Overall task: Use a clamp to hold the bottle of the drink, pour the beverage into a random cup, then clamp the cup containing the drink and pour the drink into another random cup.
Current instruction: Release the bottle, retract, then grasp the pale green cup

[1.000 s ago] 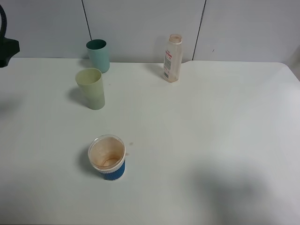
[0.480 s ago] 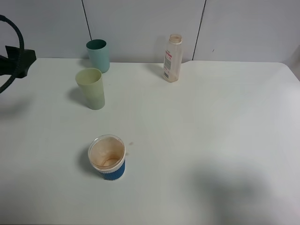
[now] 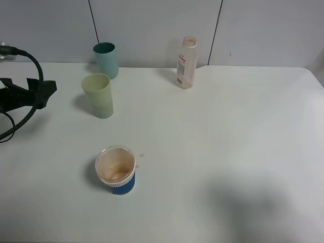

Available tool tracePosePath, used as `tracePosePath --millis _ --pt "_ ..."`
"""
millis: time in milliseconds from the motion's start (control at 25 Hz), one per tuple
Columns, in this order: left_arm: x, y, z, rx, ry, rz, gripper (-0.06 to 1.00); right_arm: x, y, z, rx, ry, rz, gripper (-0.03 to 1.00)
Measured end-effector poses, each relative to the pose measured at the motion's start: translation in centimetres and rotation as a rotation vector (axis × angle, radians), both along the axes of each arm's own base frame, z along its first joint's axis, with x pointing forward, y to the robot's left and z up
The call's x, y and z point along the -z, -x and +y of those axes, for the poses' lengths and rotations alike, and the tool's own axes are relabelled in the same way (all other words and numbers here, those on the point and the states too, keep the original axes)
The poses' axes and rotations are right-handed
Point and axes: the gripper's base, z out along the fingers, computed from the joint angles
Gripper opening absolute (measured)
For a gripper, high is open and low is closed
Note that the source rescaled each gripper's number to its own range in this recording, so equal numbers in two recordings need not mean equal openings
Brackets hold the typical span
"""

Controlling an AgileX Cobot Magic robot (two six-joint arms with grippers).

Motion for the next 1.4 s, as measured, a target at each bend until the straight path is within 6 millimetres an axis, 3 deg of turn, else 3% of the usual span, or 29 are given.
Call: tracePosePath --millis 720,1400 --pt "6.0 -1.8 -1.8 0.205 0.044 0.058 0.98 0.0 0.0 0.0 0.000 0.000 0.000 1.00" --pt "8.2 -2.8 -2.4 0.288 0.018 0.015 0.98 0.0 0.0 0.0 0.000 -0.001 0.000 1.00"
